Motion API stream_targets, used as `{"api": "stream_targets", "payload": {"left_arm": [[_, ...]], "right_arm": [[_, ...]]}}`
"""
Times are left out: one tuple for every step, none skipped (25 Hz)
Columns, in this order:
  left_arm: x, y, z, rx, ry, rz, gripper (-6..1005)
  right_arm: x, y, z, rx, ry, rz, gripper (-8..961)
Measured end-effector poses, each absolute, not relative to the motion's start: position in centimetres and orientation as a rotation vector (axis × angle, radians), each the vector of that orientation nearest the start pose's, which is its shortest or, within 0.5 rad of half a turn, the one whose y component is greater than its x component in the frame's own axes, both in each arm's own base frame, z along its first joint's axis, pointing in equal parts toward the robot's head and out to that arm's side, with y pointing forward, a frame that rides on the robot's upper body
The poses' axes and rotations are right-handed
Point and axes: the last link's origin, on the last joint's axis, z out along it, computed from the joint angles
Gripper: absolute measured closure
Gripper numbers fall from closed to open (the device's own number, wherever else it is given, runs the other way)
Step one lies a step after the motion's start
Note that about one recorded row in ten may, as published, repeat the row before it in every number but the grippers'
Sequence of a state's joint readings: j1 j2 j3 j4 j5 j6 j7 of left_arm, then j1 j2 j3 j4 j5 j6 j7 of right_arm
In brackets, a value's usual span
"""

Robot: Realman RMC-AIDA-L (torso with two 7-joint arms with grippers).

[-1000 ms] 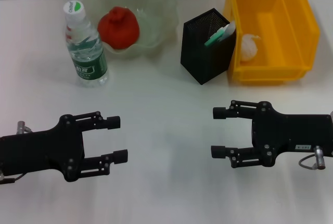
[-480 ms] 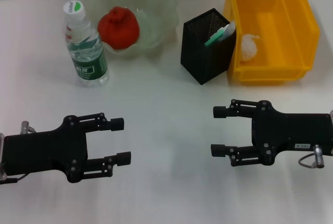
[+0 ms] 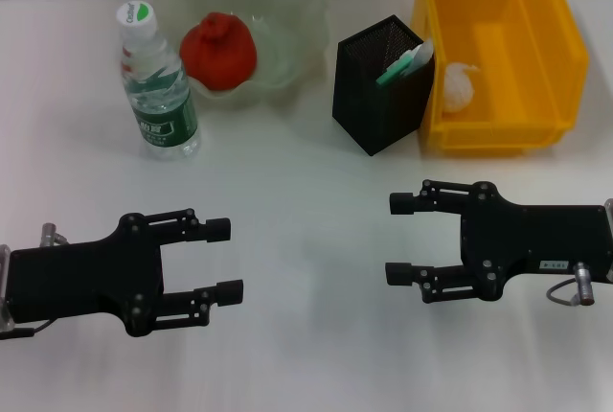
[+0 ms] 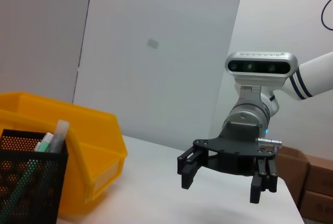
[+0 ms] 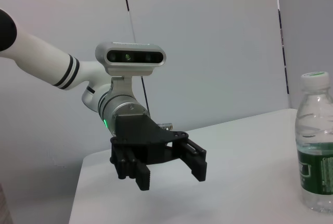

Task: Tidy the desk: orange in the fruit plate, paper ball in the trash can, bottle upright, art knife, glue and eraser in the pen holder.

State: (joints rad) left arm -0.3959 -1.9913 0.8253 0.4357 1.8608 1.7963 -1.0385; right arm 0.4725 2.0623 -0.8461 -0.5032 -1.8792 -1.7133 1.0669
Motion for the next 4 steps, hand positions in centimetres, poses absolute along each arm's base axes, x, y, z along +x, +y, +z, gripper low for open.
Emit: {"api": "stream_targets", "payload": {"left_arm": [[-29.22,25.18,-0.3,-2.868,-0.423,-0.937,290],[-29.21,25.16,-0.32,-2.868,-0.423,-0.939,290],[-29.21,25.16,-0.32,-2.868,-0.423,-0.939,290],[-29.21,25.16,-0.32,-2.868,-0.423,-0.939,290]], "right_arm": [[26.06,27.94,-2.7,-2.903,0.319,0.891,144],[26.05,27.95,-2.7,-2.902,0.318,0.891,144],[26.04,27.99,-2.71,-2.902,0.318,0.89,144],[26.04,27.99,-2.71,-2.902,0.318,0.89,144]]}}
